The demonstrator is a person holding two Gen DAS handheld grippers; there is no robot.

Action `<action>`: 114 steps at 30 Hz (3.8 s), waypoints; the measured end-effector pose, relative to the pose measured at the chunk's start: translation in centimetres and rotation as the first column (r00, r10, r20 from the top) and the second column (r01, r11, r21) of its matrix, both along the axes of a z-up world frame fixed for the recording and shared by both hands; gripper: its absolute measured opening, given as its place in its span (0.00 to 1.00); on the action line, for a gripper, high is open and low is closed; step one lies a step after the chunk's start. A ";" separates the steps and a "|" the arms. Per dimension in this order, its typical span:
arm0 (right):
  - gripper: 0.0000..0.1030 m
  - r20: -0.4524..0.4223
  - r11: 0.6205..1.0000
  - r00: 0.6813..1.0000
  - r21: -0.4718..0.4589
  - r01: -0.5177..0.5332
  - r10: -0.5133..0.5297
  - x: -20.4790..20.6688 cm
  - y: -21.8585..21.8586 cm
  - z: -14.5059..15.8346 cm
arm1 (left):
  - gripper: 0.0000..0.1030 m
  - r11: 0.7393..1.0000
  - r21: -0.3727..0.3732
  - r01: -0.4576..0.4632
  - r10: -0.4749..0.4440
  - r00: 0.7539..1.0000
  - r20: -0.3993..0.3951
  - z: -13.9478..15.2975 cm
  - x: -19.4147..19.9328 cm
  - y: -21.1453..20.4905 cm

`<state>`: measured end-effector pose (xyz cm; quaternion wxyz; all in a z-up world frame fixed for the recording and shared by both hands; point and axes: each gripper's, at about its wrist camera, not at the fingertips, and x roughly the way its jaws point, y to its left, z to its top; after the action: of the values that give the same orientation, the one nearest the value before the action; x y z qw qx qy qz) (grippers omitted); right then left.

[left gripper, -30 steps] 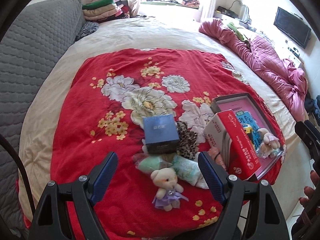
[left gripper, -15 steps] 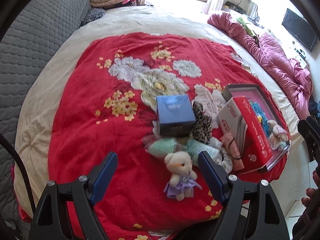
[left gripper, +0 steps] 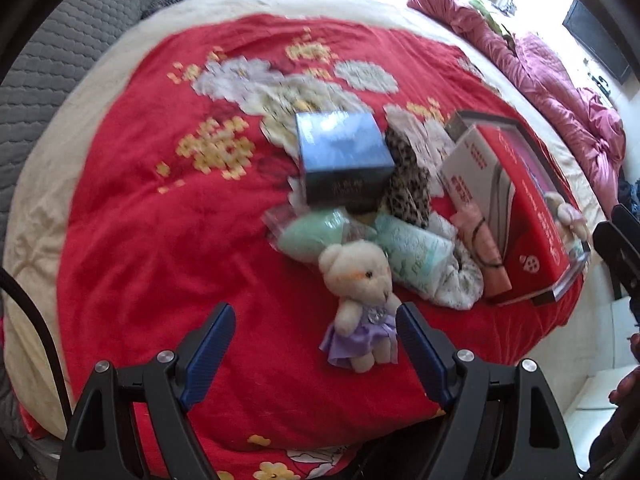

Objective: Organize soft objects
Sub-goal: 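Grasp the white bear in purple dress with the left gripper while the right grasps the leopard-print cloth, then carry the white bear and leopard-print cloth over the pink tray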

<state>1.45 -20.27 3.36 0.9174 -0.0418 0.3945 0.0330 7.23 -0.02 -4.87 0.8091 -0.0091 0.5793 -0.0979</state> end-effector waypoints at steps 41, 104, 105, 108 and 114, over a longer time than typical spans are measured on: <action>0.68 -0.364 0.892 0.876 -0.199 -0.405 0.316 13.6 9.3 -10.9 | 0.53 0.971 -0.241 -0.006 -0.028 0.990 -0.137 -7.3 2.8 -0.7; 0.07 0.049 0.974 0.997 0.217 -0.065 0.056 2.0 -5.0 6.7 | 0.32 0.975 -0.102 0.196 -0.166 0.955 0.246 11.7 -0.5 -9.3; 0.07 0.052 0.974 0.997 0.216 -0.062 0.052 1.8 -5.3 6.9 | 0.32 0.974 -0.101 0.200 -0.170 0.953 0.250 11.9 -0.5 -9.6; 0.07 0.068 0.976 0.997 0.212 -0.057 0.044 1.1 -6.0 7.4 | 0.32 0.972 -0.100 0.211 -0.179 0.949 0.258 12.4 -0.5 -10.3; 0.07 0.092 0.977 0.996 0.211 -0.035 0.016 0.2 -7.7 8.4 | 0.32 0.967 -0.105 0.231 -0.196 0.943 0.269 13.1 -0.6 -11.9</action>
<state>1.64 -27.92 11.80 0.9329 0.0500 0.3465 0.0849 6.59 -11.94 8.18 0.8593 0.0118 0.4594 -0.2245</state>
